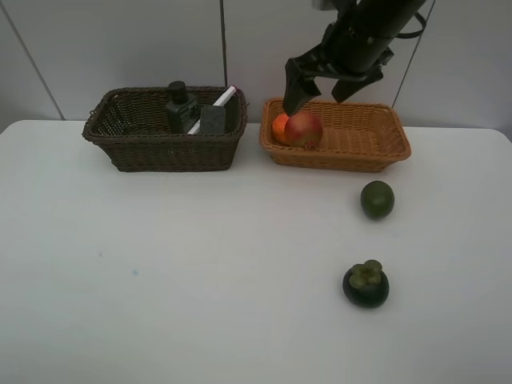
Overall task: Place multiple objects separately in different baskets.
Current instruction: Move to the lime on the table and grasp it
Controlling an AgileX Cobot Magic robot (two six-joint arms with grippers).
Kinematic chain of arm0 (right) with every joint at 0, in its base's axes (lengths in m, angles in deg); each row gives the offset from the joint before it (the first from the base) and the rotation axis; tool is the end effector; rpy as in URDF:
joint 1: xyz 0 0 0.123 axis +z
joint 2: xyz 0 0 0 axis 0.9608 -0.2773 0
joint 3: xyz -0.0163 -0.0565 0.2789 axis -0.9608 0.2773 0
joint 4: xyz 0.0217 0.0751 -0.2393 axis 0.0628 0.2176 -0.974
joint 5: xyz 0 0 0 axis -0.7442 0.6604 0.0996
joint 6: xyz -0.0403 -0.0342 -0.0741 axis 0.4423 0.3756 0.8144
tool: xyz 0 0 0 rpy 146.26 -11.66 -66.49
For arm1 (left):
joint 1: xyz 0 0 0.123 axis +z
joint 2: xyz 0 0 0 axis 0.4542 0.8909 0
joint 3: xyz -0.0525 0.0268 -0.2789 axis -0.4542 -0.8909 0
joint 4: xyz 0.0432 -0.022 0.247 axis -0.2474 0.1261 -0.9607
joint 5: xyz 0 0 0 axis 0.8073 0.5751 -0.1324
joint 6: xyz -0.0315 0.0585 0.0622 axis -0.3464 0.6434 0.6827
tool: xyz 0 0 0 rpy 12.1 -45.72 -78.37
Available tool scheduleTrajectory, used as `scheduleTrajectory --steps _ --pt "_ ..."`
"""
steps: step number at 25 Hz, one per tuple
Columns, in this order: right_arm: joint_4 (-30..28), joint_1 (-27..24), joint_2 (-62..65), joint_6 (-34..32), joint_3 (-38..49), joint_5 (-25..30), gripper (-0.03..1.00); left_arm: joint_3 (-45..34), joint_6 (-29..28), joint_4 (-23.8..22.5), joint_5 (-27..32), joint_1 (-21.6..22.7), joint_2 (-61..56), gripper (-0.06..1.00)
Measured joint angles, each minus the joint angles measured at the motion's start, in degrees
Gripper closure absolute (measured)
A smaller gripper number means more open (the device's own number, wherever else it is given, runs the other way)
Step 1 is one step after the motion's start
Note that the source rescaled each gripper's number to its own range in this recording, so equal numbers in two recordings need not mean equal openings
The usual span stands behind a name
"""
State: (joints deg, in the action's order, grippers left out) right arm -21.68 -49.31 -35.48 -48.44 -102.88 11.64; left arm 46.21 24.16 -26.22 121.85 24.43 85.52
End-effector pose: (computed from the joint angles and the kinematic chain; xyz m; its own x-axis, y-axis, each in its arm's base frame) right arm 0.3604 0.1715 0.2803 -0.7639 -0.5213 -0.3804 -0.5640 0.8257 0.0011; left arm -0.0075 -0.0028 0.2797 -0.4448 0.0389 -0.8948 0.0843 0.9964 0.0015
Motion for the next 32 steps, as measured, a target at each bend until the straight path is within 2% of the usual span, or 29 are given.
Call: scheduleTrajectory --steps 3,7,14,20,32 --pt "-7.67 -0.39 0.0 -4.1 0.74 4.88 -0.03 0.0 0.0 0.0 0.0 0.0 0.0 0.05" --pt "-13.59 -2.76 0.0 -10.42 6.2 4.99 -0.03 0.0 0.0 0.0 0.0 0.0 0.0 0.05" --pt "-13.23 -8.69 0.0 -16.82 17.93 -6.21 -0.03 0.0 0.0 0.0 0.0 0.0 0.0 0.05" --pt "-11.63 -9.53 0.04 -19.48 23.06 -16.08 -0.03 0.0 0.0 0.0 0.0 0.0 0.0 0.05" --pt "-11.58 -10.93 -1.51 -20.12 29.43 -27.69 -0.03 0.0 0.0 0.0 0.0 0.0 0.0 0.05"
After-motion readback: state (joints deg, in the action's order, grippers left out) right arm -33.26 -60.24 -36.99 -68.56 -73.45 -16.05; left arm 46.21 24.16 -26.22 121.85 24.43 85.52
